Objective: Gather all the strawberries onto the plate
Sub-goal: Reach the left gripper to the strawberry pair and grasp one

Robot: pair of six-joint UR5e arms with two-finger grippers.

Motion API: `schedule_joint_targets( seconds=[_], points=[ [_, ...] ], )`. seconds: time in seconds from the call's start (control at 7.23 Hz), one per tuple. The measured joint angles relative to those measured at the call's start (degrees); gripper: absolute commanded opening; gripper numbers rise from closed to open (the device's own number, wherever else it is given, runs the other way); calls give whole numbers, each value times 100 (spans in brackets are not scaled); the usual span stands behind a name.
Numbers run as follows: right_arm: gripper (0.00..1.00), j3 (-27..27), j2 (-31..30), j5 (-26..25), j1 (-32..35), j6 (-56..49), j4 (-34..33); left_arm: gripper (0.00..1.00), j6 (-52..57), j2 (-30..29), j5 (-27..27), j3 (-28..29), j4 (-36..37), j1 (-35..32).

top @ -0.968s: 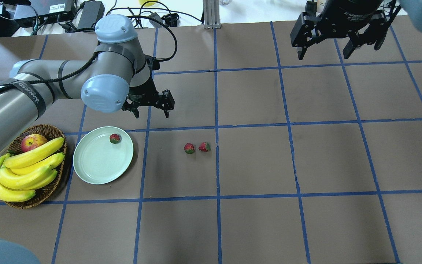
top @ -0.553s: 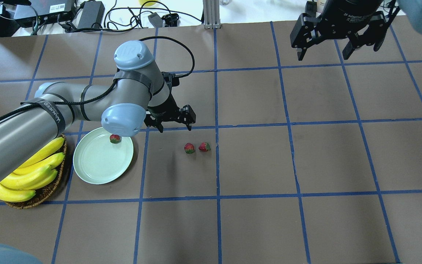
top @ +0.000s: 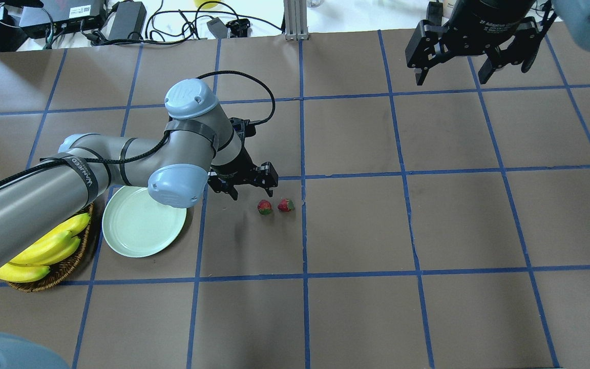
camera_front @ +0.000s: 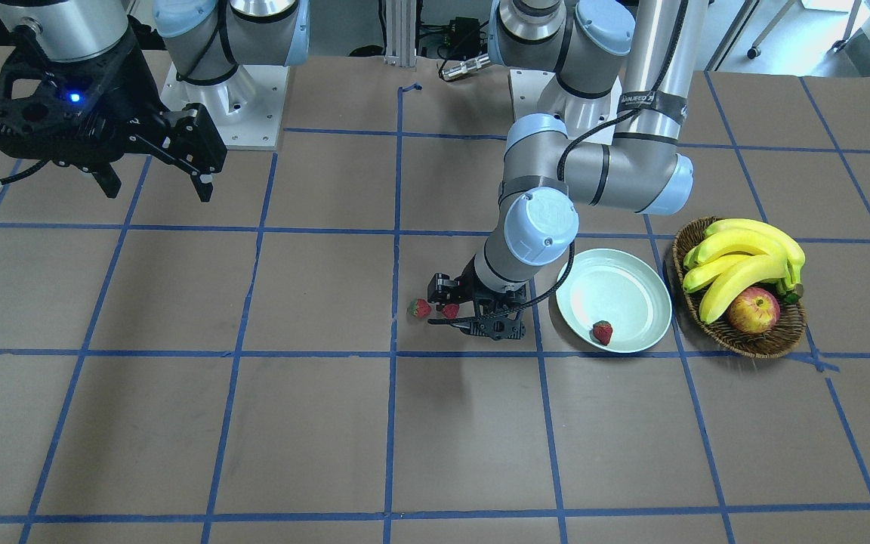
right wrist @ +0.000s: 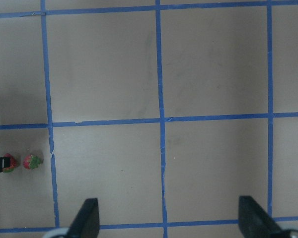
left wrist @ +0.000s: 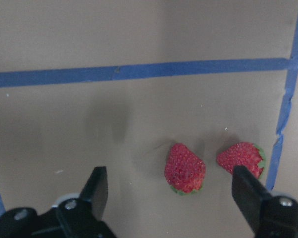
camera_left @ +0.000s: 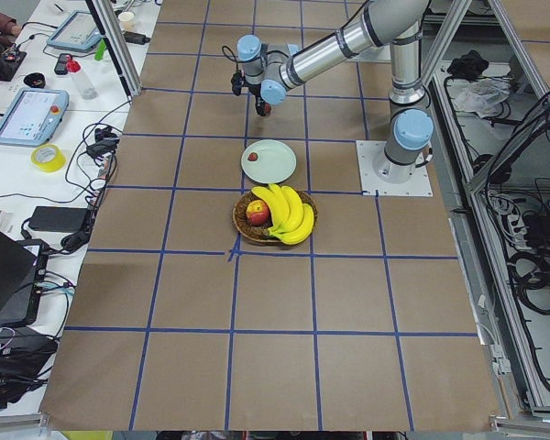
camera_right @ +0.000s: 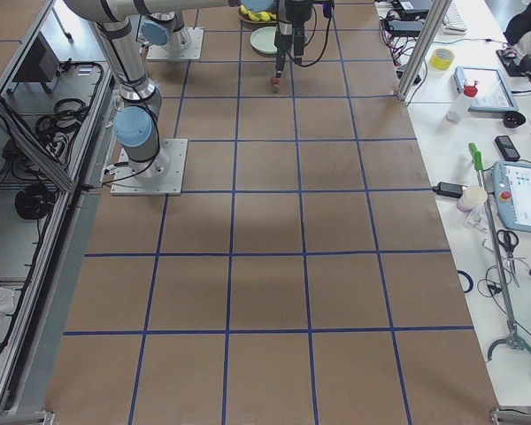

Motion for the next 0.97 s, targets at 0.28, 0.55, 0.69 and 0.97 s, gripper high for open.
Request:
schedule_joint_targets(
  seconds=[0.28, 0.55, 0.69, 0.97],
  points=[
    [100, 0, 0, 11, -1, 0, -1, 69, -177, -54, -43, -5, -22, -1],
    [100, 6, 0, 19, -1, 0, -1, 69, -222, -117, -55, -8, -34, -4],
    [100, 7, 0, 21, 0, 1, -1, 69, -234, -138, -55, -12, -39, -11],
    [100, 12, 0, 22, 5, 7, -1, 32, -242, -148, -94, -60, -32, -17]
  ],
)
